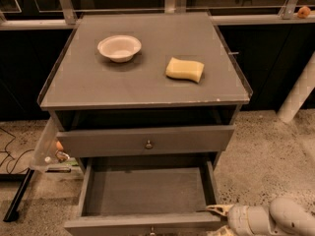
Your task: Open middle drawer
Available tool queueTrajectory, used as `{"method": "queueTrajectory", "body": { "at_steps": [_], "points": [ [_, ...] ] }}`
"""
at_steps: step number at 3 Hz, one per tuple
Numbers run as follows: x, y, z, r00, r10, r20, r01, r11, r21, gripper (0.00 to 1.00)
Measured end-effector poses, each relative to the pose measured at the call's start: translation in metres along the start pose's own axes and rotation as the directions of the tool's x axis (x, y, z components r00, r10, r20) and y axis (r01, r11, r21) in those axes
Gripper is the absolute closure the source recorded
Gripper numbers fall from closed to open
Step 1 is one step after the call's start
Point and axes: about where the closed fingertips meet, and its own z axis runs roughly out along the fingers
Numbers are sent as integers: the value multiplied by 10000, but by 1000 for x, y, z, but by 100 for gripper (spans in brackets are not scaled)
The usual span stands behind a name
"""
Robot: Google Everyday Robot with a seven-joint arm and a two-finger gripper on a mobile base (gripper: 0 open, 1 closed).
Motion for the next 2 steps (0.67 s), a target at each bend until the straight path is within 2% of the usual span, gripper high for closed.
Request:
{"method": "queueTrajectory", "body": {
  "at_steps": [1, 2],
  "points": [
    [0, 0, 0, 10000, 0, 0, 0, 10000, 0, 0],
    [0, 0, 0, 10000, 0, 0, 0, 10000, 0, 0]
  ]
}}
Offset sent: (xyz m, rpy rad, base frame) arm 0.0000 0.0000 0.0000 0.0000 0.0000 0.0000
